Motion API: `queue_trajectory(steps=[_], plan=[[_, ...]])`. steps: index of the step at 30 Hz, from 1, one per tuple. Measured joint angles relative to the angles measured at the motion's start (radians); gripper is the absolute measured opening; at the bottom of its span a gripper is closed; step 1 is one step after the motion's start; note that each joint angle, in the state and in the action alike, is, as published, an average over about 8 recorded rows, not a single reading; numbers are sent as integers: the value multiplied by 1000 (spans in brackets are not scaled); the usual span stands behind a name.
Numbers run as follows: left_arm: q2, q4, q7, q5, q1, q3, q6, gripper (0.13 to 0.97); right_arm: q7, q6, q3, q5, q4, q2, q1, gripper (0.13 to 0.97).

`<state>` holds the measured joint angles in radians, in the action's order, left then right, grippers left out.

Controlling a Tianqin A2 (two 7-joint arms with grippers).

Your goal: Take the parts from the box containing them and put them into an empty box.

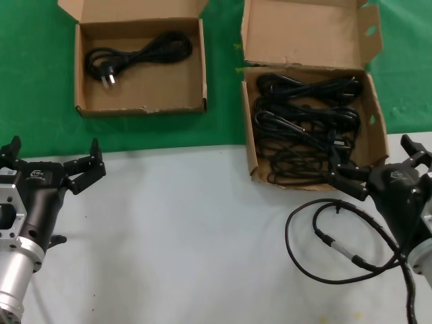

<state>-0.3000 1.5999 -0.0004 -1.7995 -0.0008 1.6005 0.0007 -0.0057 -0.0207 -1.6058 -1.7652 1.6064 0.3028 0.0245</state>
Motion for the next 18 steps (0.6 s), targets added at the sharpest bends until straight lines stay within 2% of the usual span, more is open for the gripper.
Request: queue_trajectory(steps=[18], plan=[[0,0,0,0,0,0,0,966,0,0,0,0,0,0,0,966]])
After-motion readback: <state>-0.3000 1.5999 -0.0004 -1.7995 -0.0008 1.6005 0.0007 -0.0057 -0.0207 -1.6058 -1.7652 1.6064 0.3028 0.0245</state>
